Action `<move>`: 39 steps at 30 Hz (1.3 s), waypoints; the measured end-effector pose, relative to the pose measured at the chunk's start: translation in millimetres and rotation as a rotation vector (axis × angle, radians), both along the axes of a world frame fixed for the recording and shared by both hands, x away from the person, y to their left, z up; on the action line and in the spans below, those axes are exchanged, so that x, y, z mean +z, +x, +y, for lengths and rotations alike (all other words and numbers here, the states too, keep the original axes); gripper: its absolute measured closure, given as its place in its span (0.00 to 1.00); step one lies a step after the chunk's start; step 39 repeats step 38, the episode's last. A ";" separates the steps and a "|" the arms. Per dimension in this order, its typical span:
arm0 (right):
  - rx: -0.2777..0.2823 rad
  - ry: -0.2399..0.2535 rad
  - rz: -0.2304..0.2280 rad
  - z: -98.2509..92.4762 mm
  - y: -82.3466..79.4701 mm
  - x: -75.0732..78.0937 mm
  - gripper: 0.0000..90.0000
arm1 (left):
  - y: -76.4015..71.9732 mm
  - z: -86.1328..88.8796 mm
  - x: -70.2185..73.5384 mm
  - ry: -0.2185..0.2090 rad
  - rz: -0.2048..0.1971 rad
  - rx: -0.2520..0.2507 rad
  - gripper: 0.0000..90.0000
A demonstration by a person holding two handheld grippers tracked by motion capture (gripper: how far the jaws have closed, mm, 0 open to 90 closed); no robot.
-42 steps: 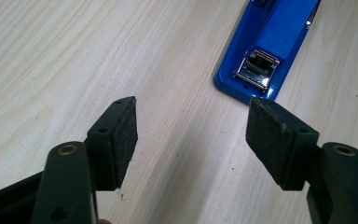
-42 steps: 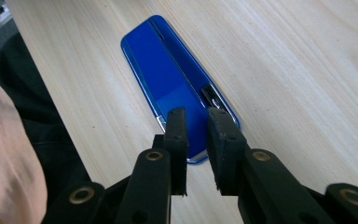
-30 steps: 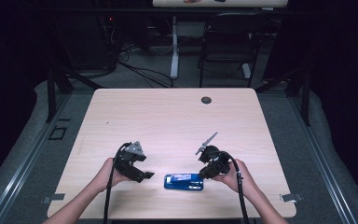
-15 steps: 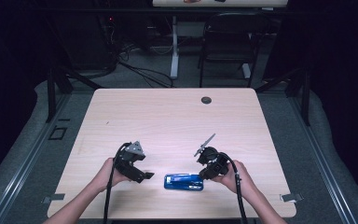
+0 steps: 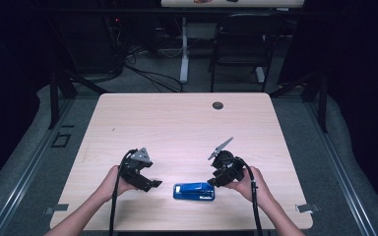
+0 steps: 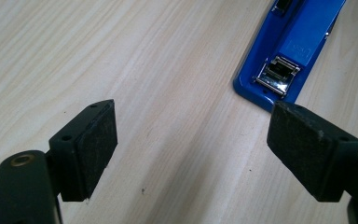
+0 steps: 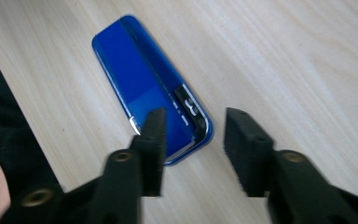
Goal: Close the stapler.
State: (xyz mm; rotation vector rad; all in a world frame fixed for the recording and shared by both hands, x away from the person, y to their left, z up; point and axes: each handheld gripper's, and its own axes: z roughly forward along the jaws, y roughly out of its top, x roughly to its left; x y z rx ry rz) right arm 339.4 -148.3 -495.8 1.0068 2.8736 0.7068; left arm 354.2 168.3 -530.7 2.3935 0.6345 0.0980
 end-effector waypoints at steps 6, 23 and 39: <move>-0.037 -0.003 -0.059 -9.8 3.5 5.8 0.32 | 3.7 4.2 0.8 0.011 -0.035 0.073 0.14; -0.259 -0.019 -0.142 -67.7 26.4 2.9 0.00 | 23.6 32.6 -8.9 0.018 -0.017 0.248 0.06; -0.381 -0.188 -0.025 -98.7 47.3 -34.9 0.00 | 43.6 61.4 -28.1 0.075 -0.001 0.375 0.04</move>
